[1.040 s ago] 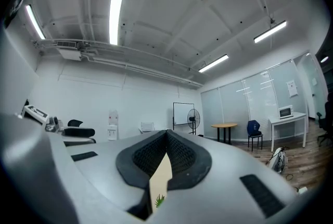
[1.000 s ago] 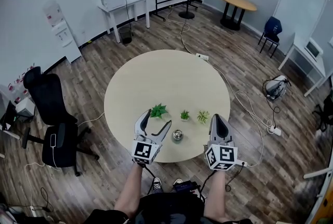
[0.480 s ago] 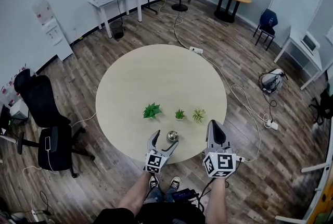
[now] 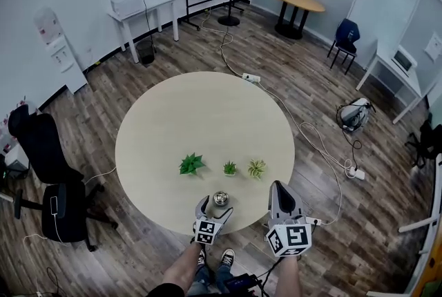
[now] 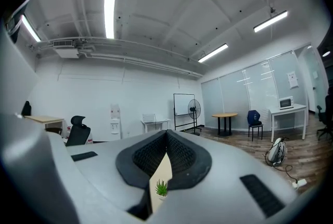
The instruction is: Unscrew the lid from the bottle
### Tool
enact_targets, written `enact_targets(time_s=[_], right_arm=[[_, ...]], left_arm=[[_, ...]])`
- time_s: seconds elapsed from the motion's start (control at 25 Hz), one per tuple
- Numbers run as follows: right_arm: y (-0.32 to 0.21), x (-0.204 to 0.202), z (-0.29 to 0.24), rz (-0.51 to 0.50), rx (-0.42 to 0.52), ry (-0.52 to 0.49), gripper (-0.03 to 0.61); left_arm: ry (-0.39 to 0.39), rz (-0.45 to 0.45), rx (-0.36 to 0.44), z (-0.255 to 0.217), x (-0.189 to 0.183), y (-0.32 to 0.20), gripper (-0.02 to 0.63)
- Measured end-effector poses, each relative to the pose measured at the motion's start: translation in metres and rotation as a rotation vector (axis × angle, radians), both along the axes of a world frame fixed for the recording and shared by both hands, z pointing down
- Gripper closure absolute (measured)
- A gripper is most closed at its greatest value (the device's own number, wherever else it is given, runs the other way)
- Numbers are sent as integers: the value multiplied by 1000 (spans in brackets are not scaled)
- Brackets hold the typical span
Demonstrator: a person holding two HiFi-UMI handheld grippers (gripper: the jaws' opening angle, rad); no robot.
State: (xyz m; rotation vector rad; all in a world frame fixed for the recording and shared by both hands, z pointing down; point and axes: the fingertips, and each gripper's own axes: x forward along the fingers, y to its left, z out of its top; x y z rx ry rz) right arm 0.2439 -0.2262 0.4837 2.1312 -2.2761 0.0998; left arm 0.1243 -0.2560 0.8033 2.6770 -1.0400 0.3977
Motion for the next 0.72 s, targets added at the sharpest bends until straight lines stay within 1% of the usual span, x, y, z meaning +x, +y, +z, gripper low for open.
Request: enact_targets(time_s=[0.24,0.36,0.44,0.56,0.72], right_arm=[[4,5,15,0,-31,2,575],[6,8,23,-2,-53,-2,575],[9,10,28,-2,-68,-4,575],[7,12,32,5,-71,-26,575],[6,8,30,-3,-69,-33,575]], left_arm=[[-34,1,-24,28,13,-11,153],[-40,-20,-31,35,19,-20,155],[-52,-44,-39,38,19,-25,169],[-71,-50,-17,38,18,-29,222],[-80,-35,-28,36,17,-27,229]])
